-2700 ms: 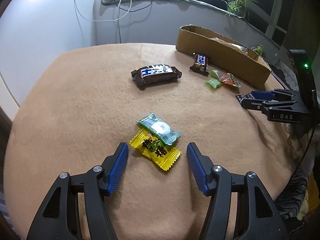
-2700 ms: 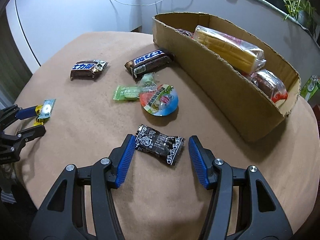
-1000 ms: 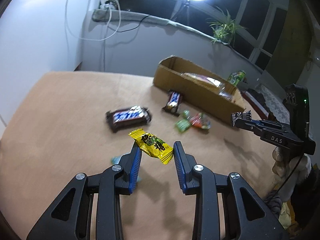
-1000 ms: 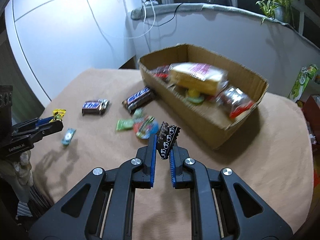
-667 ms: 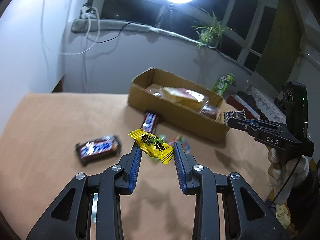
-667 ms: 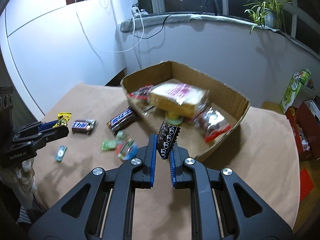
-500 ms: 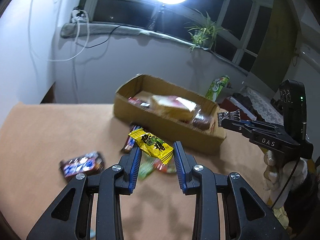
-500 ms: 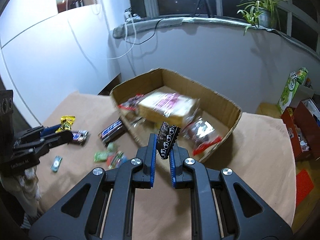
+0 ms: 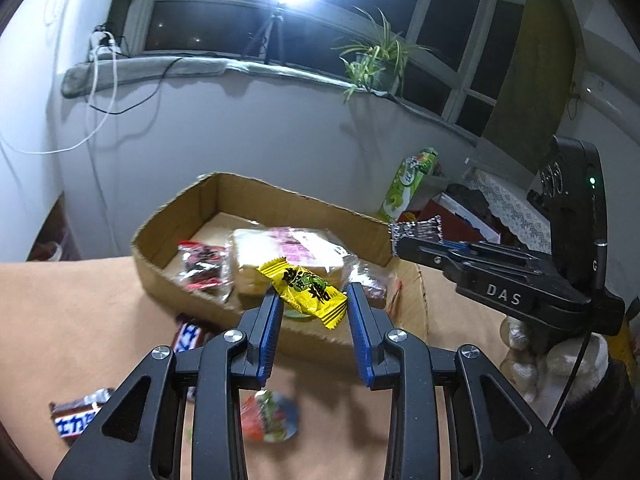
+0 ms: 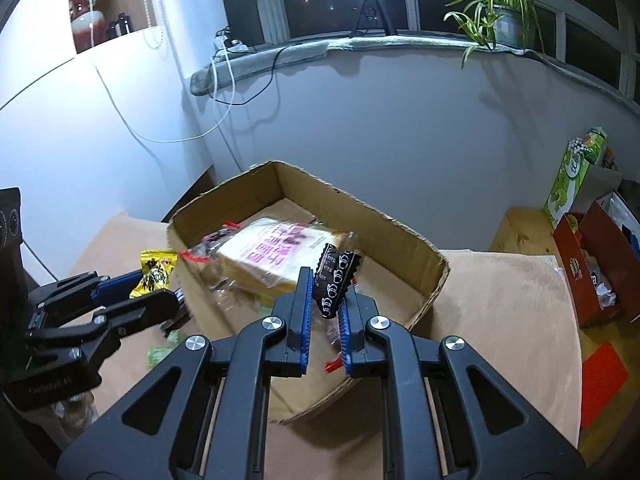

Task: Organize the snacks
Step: 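Carry both candies into the box and open both tools, then withdraw both tools from the box toward the remaining snacks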

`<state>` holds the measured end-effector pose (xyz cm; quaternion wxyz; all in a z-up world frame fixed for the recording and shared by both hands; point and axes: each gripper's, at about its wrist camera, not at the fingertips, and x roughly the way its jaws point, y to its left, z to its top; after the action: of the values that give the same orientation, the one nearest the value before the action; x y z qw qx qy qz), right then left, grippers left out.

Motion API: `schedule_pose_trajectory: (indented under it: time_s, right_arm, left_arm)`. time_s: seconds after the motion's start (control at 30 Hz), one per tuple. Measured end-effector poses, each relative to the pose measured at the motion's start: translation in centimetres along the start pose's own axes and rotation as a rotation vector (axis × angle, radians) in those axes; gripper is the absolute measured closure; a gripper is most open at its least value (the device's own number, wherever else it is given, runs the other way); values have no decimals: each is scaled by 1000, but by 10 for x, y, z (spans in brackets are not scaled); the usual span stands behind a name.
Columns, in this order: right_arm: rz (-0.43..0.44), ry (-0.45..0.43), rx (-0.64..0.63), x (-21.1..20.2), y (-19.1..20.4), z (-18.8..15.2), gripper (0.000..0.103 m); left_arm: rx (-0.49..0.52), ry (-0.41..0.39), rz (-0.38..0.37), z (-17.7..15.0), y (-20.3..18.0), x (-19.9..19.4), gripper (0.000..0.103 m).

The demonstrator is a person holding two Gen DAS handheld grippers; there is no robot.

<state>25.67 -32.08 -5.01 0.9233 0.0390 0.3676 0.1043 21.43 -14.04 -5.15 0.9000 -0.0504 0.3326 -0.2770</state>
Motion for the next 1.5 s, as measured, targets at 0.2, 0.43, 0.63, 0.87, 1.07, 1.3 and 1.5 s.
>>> schedule_pose_trajectory:
  time_s: [0.2,0.43,0.63,0.87,1.07,1.3,1.5]
  right_arm:
    - [-1,16,17,13,-11,2,91]
    - [-1,23,27,21,-17,1,91]
    - [-12,-1,41,16,-19,2,53]
    - [-13,-8,37,5,-14,3,52]
    - [-9,-13,27,-8,-2,1,52]
    - [17,-22,-14,-32,27,-9,52]
    - [54,-16,-60,-47,53,-25,50]
  left_arm:
    - [12,26,0,3,-5,18,72]
    - [29,59,1,2,-10,32,72]
    - [14,71,12,3,-11,34,54]
    - [9,56,25,4,-7,25,48]
    - [-7,37,32,5,-4,9,48]
    - [-28,7,43,1,6,-27,48]
    - [-65,-26,75,-15,27,-71,48]
